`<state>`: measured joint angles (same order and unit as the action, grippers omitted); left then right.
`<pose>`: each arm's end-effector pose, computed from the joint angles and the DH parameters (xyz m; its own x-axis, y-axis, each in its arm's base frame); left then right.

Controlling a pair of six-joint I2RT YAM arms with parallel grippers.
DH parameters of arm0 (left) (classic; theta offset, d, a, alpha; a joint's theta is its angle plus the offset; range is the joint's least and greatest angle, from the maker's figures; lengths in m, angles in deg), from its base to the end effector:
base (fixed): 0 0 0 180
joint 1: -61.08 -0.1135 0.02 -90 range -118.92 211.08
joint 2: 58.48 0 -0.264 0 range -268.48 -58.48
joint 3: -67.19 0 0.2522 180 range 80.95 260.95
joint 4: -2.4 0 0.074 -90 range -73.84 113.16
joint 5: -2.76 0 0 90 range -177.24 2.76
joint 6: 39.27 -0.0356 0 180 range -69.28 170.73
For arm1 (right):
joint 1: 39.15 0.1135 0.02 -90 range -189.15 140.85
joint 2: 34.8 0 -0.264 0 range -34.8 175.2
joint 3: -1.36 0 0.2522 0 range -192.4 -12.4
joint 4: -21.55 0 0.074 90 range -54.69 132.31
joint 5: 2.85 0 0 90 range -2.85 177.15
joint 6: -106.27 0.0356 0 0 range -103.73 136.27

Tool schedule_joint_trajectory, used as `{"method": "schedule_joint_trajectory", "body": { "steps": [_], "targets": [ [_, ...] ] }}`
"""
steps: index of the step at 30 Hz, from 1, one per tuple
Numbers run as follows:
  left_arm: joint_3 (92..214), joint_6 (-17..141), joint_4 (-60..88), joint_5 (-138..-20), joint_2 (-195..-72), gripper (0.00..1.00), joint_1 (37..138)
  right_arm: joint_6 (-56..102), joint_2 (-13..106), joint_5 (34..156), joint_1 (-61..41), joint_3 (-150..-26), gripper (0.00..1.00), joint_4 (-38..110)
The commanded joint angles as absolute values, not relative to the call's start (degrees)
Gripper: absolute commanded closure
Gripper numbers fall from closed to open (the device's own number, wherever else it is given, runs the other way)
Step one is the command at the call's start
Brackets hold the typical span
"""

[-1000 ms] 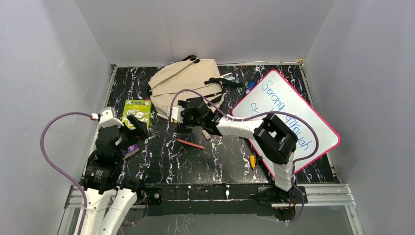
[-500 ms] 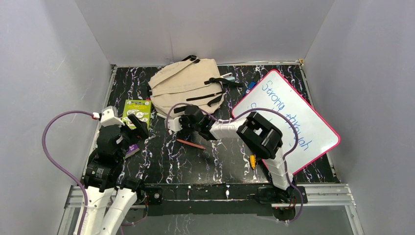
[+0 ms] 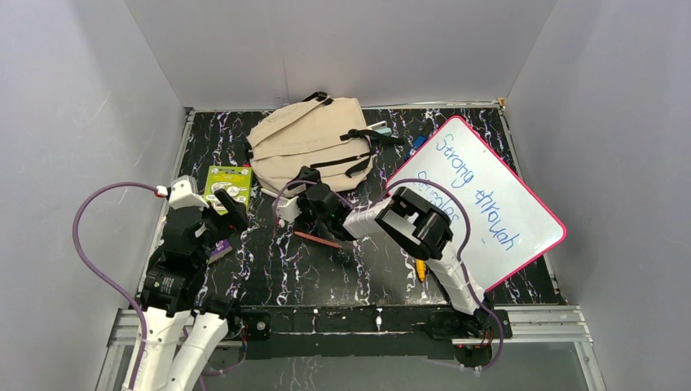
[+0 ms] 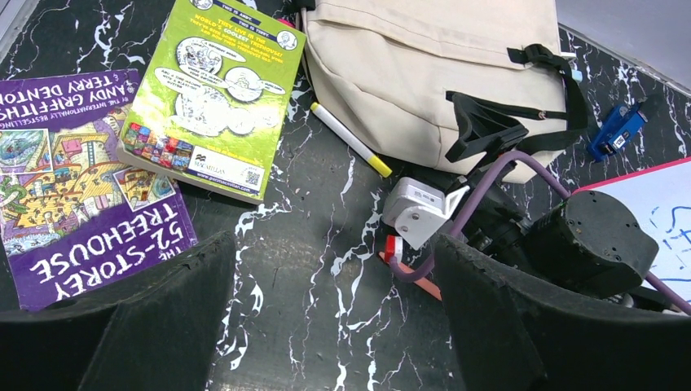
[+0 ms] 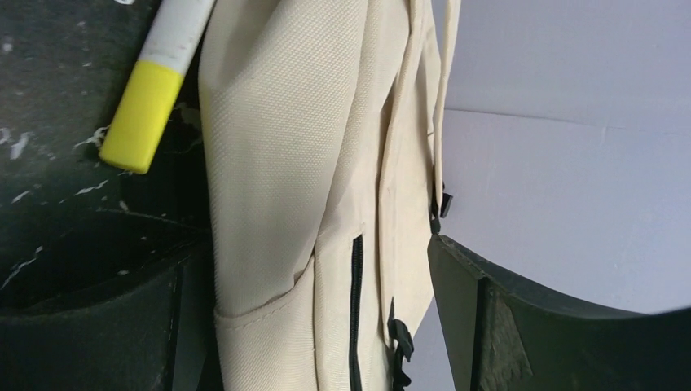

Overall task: Pack the student bag
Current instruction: Pick up the student bag at the center of the board.

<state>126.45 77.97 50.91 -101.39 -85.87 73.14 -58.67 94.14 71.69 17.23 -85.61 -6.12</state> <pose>0.1033 -0.0132 0.3370 -0.2369 -0.4032 -0.8839 -0.1517 0.9140 -0.3763 0.2728 0.3931 0.1234 0.6014 -0.7765 -0.1882 -0.3034 -0.0041 -0.9528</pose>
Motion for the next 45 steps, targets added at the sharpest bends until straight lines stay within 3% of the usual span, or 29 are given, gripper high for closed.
{"method": "schedule_joint_trajectory", "body": {
  "steps": [1, 4, 6, 14, 26, 35, 45],
  "targets": [
    [126.46, 77.62, 49.91, -101.34, -86.16, 0.12, 72.64, -60.93, 97.83, 69.93, 17.30, -87.97, 0.01, -9.82],
    [126.48, 77.62, 49.91, -101.39, -86.16, 0.12, 72.63, -61.22, 99.12, 69.68, 17.18, -89.48, 0.04, -10.21],
    [126.44, 77.55, 49.87, -101.35, -86.23, 0.12, 72.64, -60.74, 99.76, 69.55, 16.92, -90.58, 0.11, -10.23],
    [126.39, 77.61, 49.87, -101.39, -86.47, 0.12, 72.65, -58.54, 98.48, 68.85, 16.15, -92.83, 0.49, -11.35],
    [126.38, 77.97, 50.17, -102.18, -85.29, 0.12, 72.62, -49.22, 86.18, 73.51, 13.05, -98.20, 1.00, -0.03],
    [127.54, 77.51, 49.45, -102.87, -84.60, 0.12, 72.63, -40.07, 81.77, 74.87, 9.33, -108.63, 1.00, 7.00],
    [146.95, 74.54, 56.26, -101.14, -92.96, 0.12, 72.68, -29.82, 80.11, 75.81, 6.55, -124.77, 1.00, 14.52]
  ]
}}
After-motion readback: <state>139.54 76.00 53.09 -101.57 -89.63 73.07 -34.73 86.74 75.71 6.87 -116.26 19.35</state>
